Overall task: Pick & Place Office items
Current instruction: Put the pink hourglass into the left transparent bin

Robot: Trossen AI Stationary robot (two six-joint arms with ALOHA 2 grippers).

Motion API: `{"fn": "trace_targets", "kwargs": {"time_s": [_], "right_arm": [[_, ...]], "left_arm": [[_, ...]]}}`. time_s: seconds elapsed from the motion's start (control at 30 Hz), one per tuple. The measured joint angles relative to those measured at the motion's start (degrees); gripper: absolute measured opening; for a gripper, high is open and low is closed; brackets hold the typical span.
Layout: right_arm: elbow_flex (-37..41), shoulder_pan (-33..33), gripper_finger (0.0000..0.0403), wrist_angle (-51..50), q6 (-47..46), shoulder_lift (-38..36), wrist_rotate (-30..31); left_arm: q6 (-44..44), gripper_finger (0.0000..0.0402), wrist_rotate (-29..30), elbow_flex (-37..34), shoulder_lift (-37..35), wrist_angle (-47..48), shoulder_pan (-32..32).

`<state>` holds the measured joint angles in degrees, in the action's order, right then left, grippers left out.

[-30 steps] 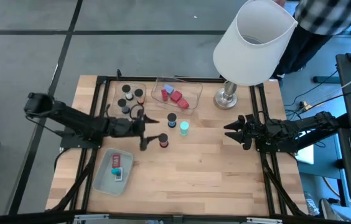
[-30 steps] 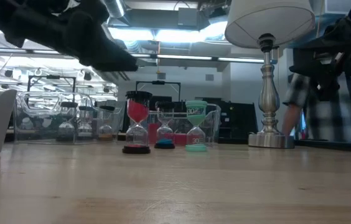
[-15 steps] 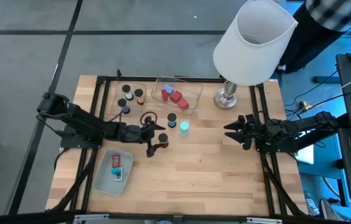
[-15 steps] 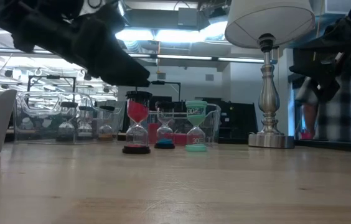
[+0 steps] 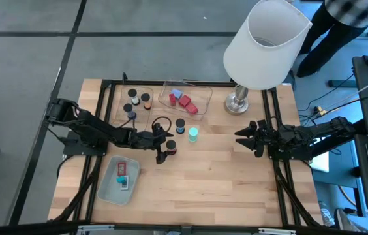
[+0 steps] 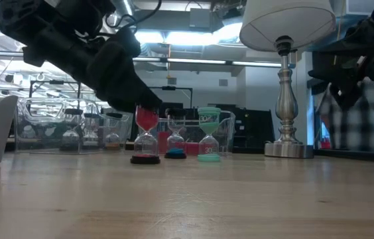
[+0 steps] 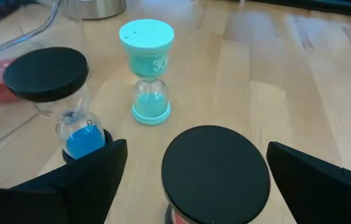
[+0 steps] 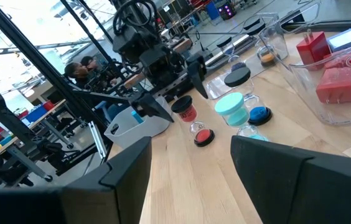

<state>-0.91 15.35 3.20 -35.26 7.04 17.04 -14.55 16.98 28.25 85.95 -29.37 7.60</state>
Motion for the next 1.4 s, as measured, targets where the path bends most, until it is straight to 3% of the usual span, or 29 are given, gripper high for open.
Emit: {"fn": "trace_targets", "kwargs": {"time_s": [0.3, 0.8, 1.1, 1.4], "right_arm": [[0.0, 0.0, 0.0224, 0.0, 0.0, 0.0, 0.0], [0.0, 0.0, 0.0224, 0.0, 0.0, 0.0, 0.0], [0.0, 0.0, 0.0224, 0.0, 0.0, 0.0, 0.0], [0.0, 0.0, 0.0224, 0.0, 0.0, 0.0, 0.0]], "left_arm": [[-3.4, 0.0358, -1.6, 0.0, 0.0, 0.1, 0.0], [-3.8, 0.0212, -1.7, 0.0, 0.0, 0.1, 0.0], [-5.3, 0.0213, -1.2, 0.0, -1.2, -0.6, -1.0], [-1.8, 0.0212, 9.8, 0.0, -12.7, 6.6, -3.9]]}}
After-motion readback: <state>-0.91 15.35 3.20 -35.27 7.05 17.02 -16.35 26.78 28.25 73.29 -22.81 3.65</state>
